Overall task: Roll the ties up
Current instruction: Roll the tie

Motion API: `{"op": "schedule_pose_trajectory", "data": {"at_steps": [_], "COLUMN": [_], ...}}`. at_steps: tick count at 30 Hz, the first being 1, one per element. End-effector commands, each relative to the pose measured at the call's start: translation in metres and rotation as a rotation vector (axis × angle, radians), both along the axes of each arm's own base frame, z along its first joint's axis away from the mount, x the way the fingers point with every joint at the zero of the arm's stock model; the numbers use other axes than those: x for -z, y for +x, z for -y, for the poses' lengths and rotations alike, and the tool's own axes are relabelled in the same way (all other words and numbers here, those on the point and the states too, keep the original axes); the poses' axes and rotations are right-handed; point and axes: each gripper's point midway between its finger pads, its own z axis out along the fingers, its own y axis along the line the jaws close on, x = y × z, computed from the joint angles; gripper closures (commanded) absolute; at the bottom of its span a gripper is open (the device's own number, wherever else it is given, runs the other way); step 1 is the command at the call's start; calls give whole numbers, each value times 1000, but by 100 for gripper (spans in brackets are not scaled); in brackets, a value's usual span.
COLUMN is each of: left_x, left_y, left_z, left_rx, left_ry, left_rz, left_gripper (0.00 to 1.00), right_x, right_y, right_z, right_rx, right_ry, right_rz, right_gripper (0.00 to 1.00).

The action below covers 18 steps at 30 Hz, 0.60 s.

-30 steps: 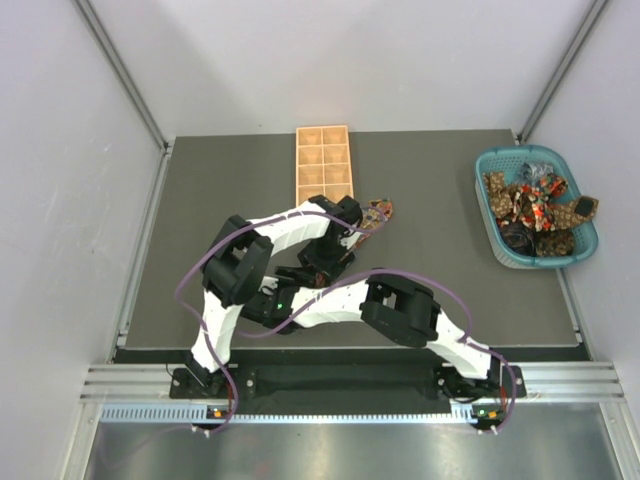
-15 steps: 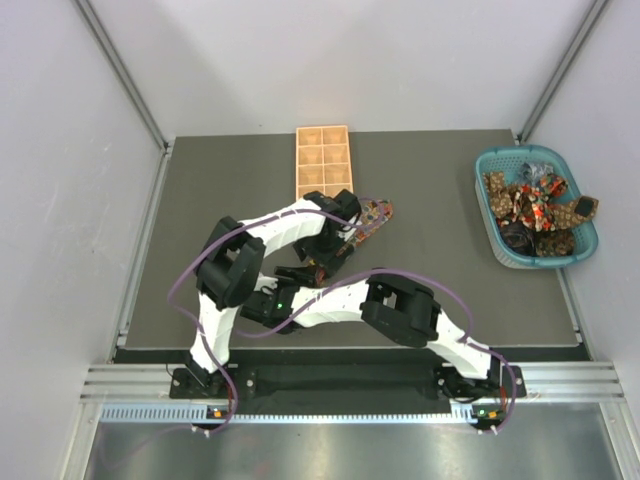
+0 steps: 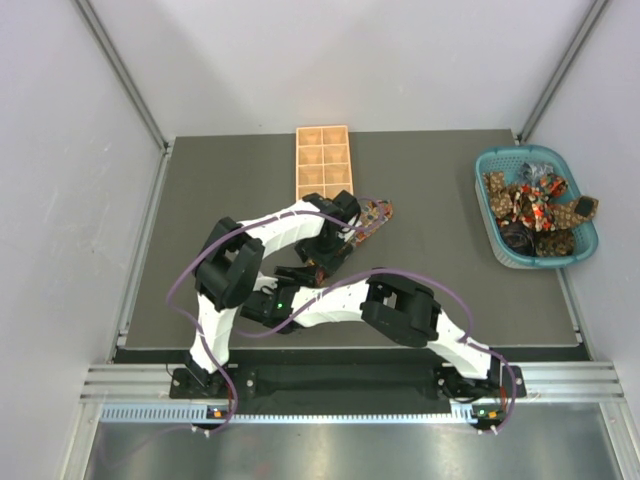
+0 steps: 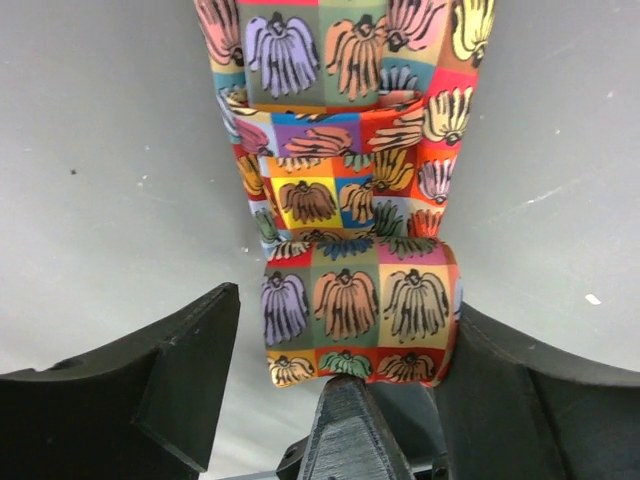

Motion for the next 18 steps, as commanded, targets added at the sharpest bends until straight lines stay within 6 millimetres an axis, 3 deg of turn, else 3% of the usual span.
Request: {"op": "schedule_pose_trajectory", "data": {"at_steps": [1, 4, 8, 13, 18], "left_x": [2, 5, 14, 29, 33], "left_y": [1, -6, -24, -41, -48], "left_z": [5, 2, -7, -16, -11], "left_rx": [-6, -1, 2, 12, 6], "left_ry": [-27, -14, 37, 96, 84], "left_rz": [1, -40, -138, -249, -308], "left_gripper": [32, 43, 46, 47, 46], "right_x": [-6, -8, -12, -14, 4], "right_y": [-3, 0, 5, 10, 10], "right_z": [-10, -7, -5, 0, 5], "right_rx": [-10, 0, 16, 33, 57], "right_ry": [85, 84, 90, 78, 98], "right_rz": [-45, -34, -15, 5, -70], "right_gripper": [43, 42, 41, 37, 38]}}
